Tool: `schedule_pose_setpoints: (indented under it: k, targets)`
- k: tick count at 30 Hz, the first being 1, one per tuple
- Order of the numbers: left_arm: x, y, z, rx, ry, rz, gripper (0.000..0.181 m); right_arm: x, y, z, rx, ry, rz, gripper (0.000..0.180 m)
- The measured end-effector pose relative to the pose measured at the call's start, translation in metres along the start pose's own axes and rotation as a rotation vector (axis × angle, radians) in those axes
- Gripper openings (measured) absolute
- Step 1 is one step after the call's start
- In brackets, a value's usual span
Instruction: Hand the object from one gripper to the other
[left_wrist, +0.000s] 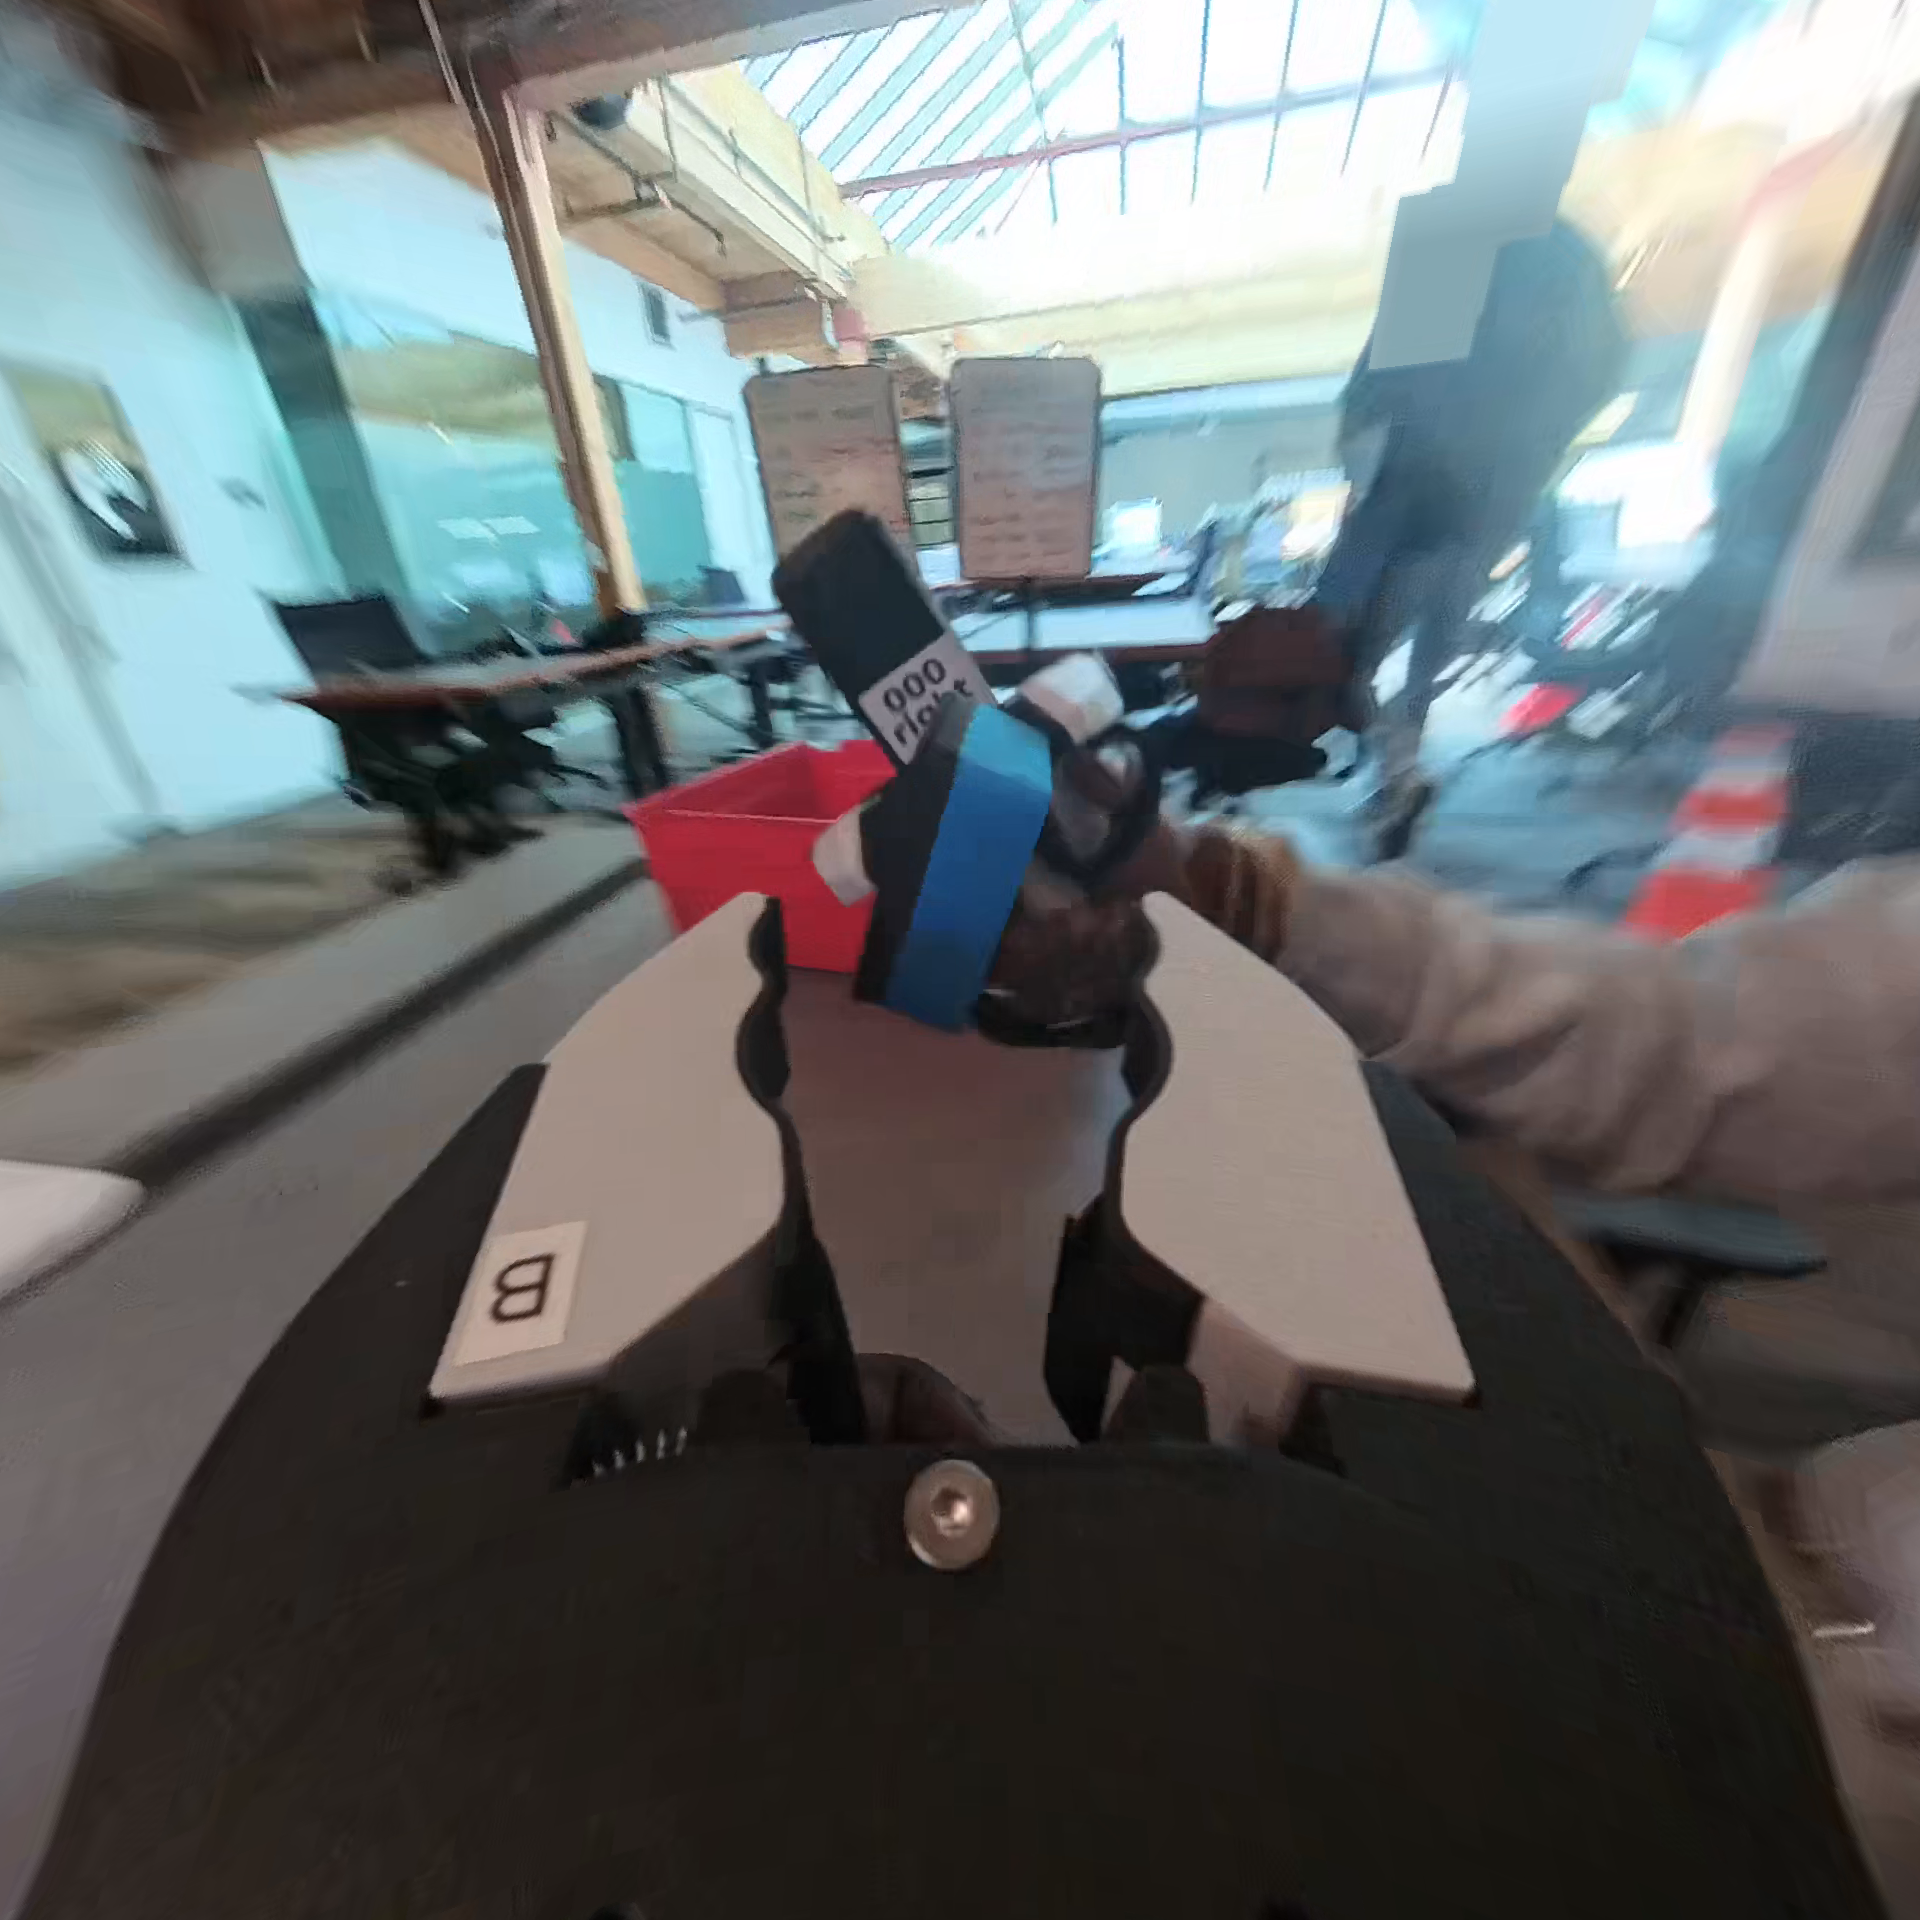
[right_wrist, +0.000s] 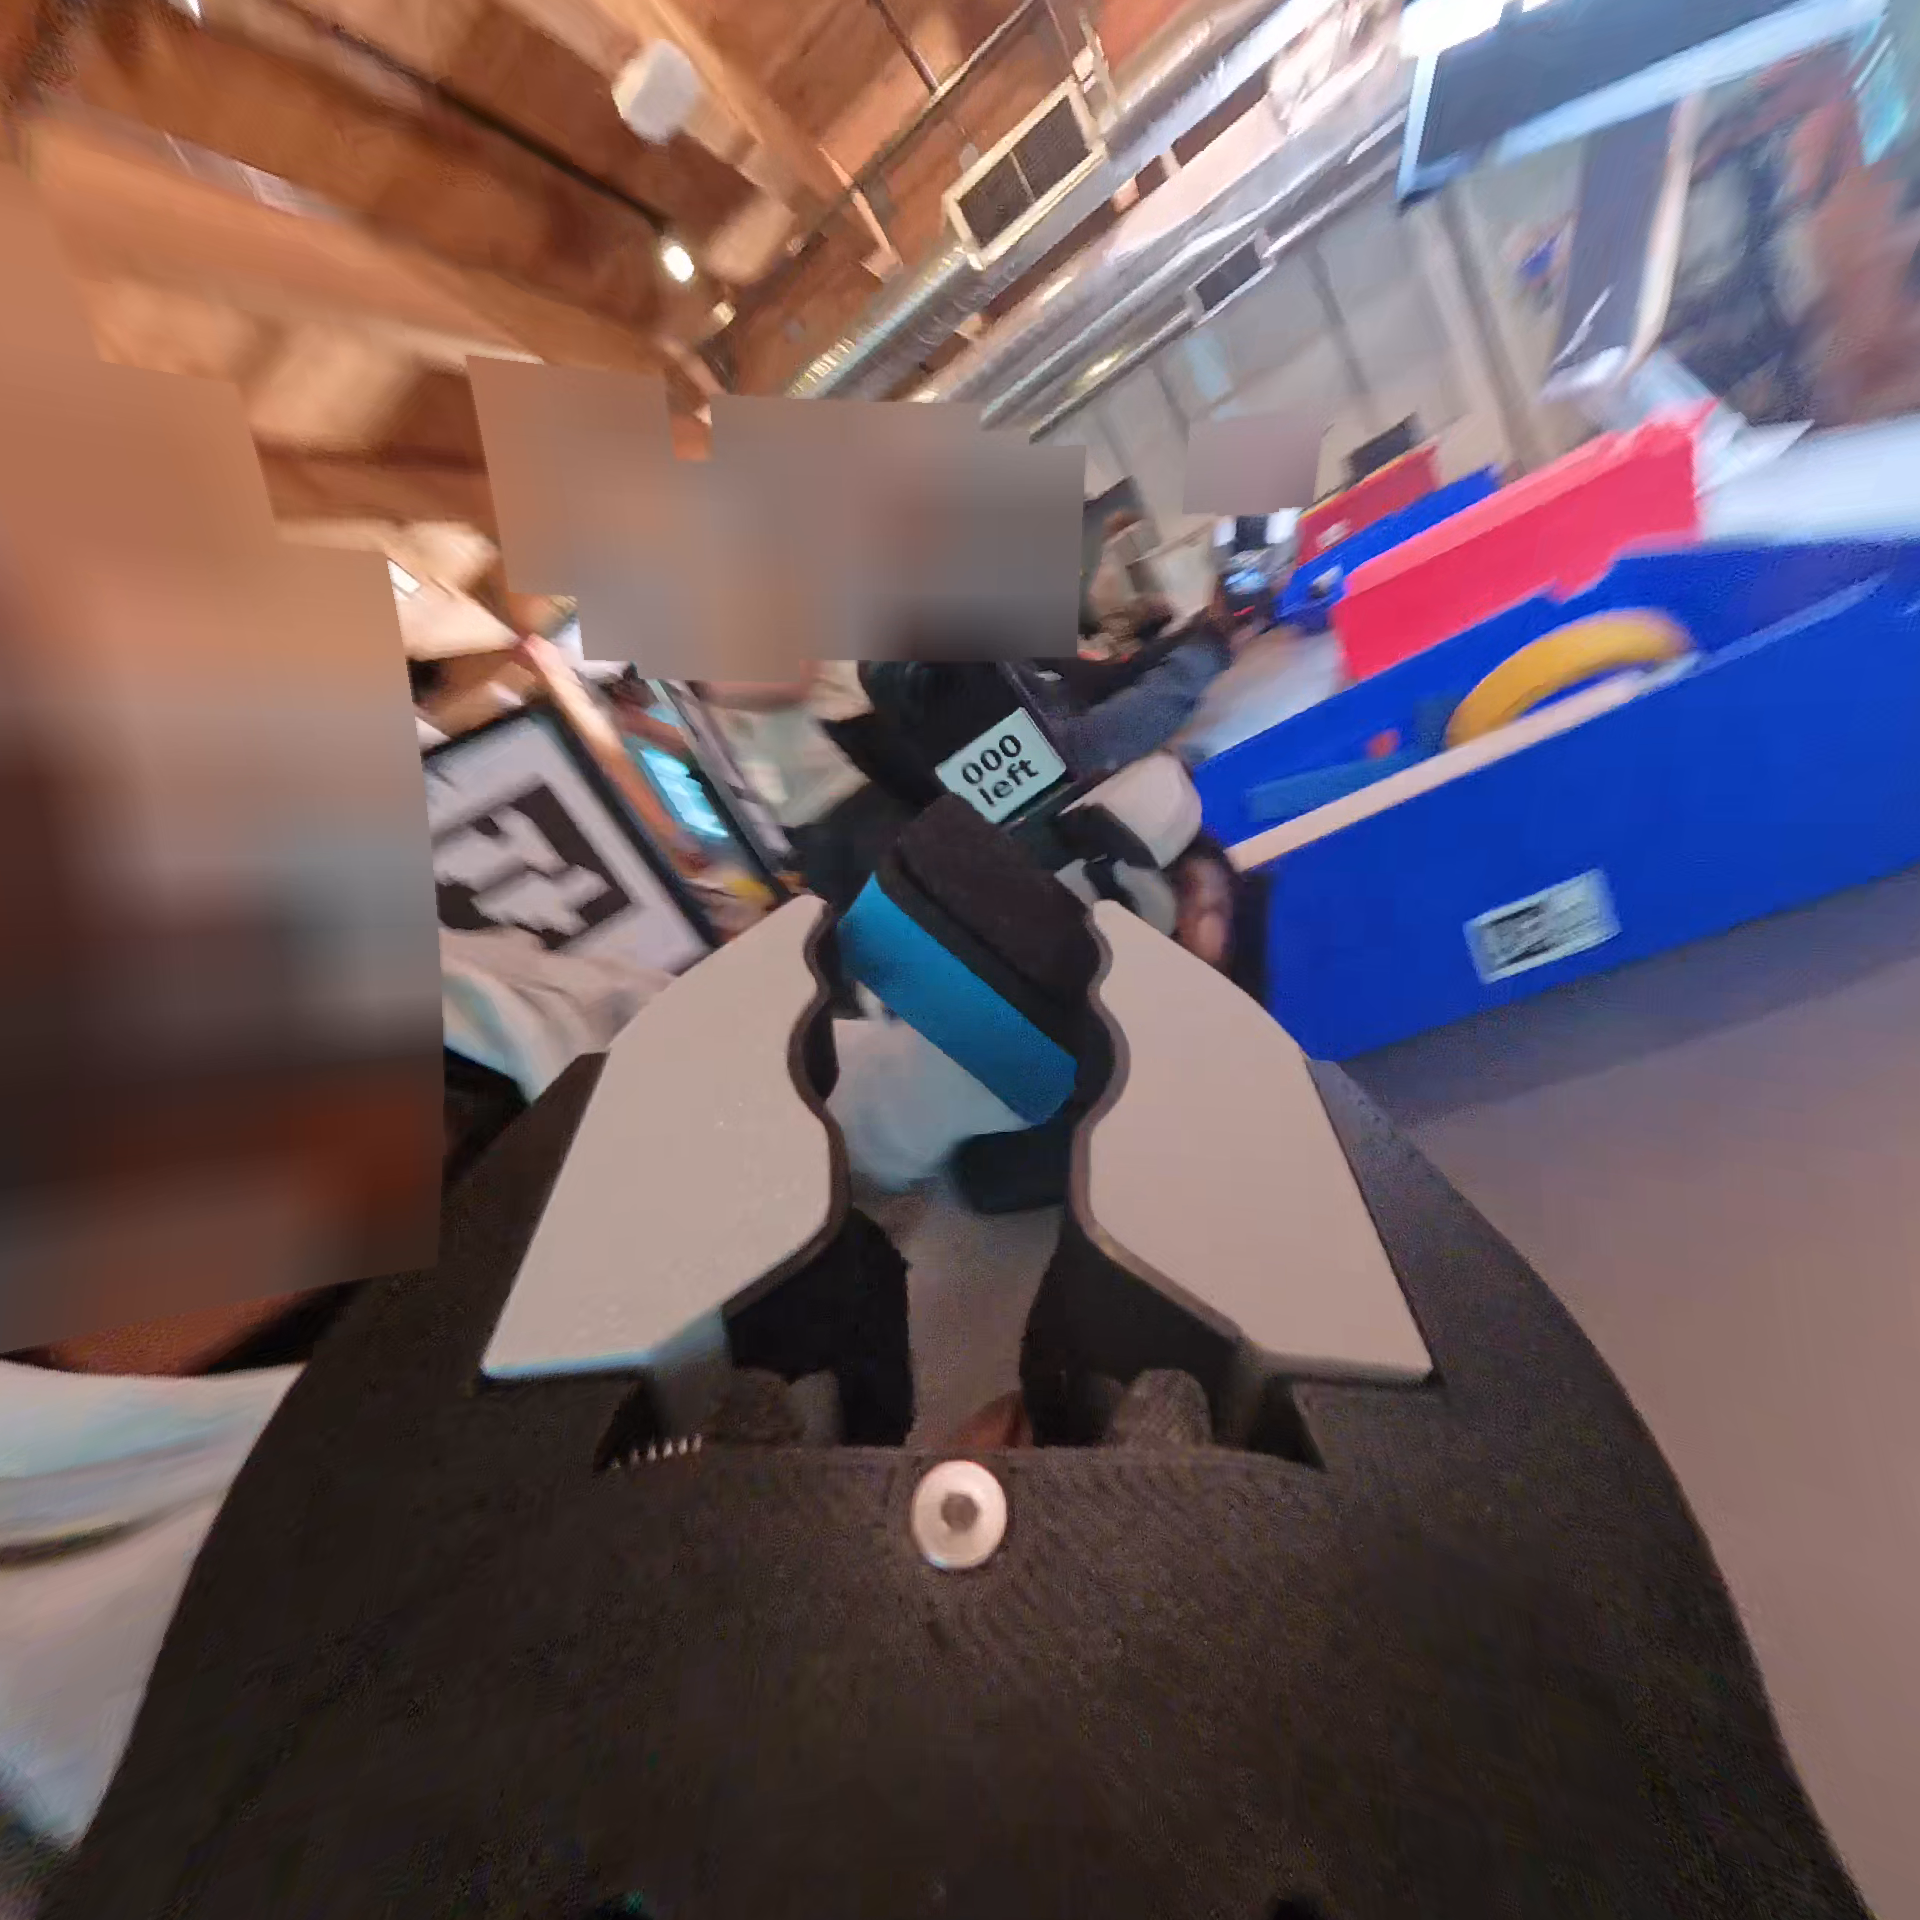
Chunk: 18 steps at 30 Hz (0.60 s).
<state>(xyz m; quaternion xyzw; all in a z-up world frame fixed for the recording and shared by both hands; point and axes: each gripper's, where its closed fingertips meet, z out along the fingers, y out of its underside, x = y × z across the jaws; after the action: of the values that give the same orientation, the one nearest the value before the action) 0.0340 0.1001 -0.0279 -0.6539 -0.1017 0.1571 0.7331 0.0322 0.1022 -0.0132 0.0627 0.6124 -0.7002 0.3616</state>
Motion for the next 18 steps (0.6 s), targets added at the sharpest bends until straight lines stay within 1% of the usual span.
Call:
schedule_pose_setpoints:
  k: [1, 2, 3, 4, 5, 9, 14, 16, 18]
  targets:
    - [0.002, -0.003, 0.000, 0.019, 0.050, -0.144, 0.070, 0.000, -0.001, 0.000, -0.014, 0.047, -0.126, 0.042]
    - [0.004, -0.007, 0.000, 0.045, 0.107, -0.287, 0.075, -0.001, -0.001, 0.000, -0.039, 0.096, -0.250, 0.041]
    - [0.006, -0.009, -0.001, 0.069, 0.161, -0.408, 0.075, -0.002, 0.001, 0.001, -0.070, 0.135, -0.357, 0.040]
    - [0.007, -0.012, -0.002, 0.089, 0.206, -0.492, 0.073, -0.002, 0.003, 0.003, -0.098, 0.165, -0.429, 0.040]
    - [0.007, -0.012, -0.002, 0.100, 0.224, -0.538, 0.071, -0.003, 0.005, 0.005, -0.116, 0.178, -0.469, 0.039]
    - [0.008, -0.006, -0.001, 0.053, 0.216, -0.542, 0.066, -0.012, 0.008, 0.010, -0.111, 0.124, -0.540, 0.036]
    - [0.022, -0.004, 0.000, 0.021, 0.342, -0.682, 0.064, -0.023, 0.013, 0.014, -0.146, 0.111, -0.713, 0.035]
    - [0.025, -0.007, -0.002, 0.027, 0.373, -0.678, 0.060, -0.024, 0.016, 0.015, -0.169, 0.125, -0.793, 0.035]
    - [0.026, -0.008, -0.003, 0.032, 0.368, -0.648, 0.058, -0.025, 0.017, 0.016, -0.175, 0.134, -0.850, 0.035]
